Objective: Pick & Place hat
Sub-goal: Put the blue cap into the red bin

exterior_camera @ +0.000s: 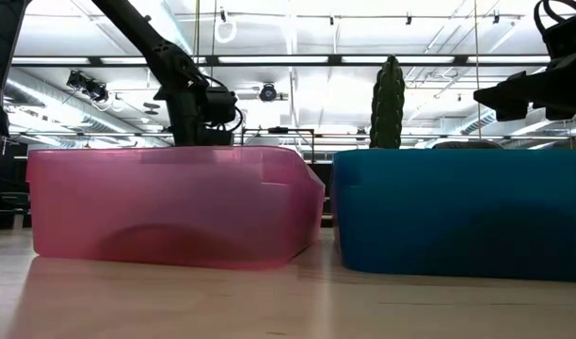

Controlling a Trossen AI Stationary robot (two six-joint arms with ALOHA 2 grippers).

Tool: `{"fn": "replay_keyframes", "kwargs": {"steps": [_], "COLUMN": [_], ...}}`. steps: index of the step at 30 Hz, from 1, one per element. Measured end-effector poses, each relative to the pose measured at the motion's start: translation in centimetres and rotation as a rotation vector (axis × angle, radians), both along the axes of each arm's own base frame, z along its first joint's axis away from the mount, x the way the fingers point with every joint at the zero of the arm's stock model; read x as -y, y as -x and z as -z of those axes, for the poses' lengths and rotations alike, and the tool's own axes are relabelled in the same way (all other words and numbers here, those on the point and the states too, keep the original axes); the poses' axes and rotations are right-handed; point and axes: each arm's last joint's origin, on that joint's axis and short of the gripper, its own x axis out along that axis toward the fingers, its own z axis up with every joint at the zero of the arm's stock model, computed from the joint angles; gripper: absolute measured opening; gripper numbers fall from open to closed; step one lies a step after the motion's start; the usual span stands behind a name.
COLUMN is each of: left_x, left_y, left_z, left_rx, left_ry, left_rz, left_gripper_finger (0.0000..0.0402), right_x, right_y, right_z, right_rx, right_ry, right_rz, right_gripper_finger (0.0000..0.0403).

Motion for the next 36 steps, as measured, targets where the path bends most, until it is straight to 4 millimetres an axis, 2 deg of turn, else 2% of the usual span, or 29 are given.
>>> {"fn": "replay_keyframes", "kwargs": {"steps": [5, 10, 11, 19, 25, 31, 36], "left_x": [0.1, 0.6, 0.7, 1.0, 1.2, 1.7, 3.2], "left_y": [0.1, 0.6, 0.7, 1.6, 1.5, -0.1, -2.1], "left_z": [0.0, 0.2, 0.3, 0.2, -1.1, -3.7, -6.0], "left_rx": [-0.004, -0.063, -0.075, -0.201, -0.241, -0.227, -0.193], "left_ry": [0.02, 0.056, 0.06, 0.057, 0.096, 0.082, 0.061], "left_rz": [0.022, 0.077, 0.076, 0.015, -0.049, -0.064, -0.027], "left_gripper_finger": [0.0143, 0.0027, 0.0016, 0.0007, 0.0007, 0.0007, 0.0006], "right_x": [0.0, 0.0, 0.0, 0.0, 0.0, 0.0, 0.0], "right_y": [0.0, 0.0, 0.0, 0.0, 0.0, 0.0, 0.0], "right_z": [0.0, 0.0, 0.0, 0.0, 0.0, 0.0, 0.0], "right_rx": [0.0, 0.0, 0.0, 0.0, 0.0, 0.0, 0.0], "right_ry": [0.0, 0.0, 0.0, 0.0, 0.0, 0.0, 0.0], "right_rz": [0.0, 0.0, 0.0, 0.0, 0.0, 0.0, -0.001], "right_gripper_finger": [0.0212, 0.0212, 0.0212, 0.0212, 0.0212, 0.0212, 0.0212]}}
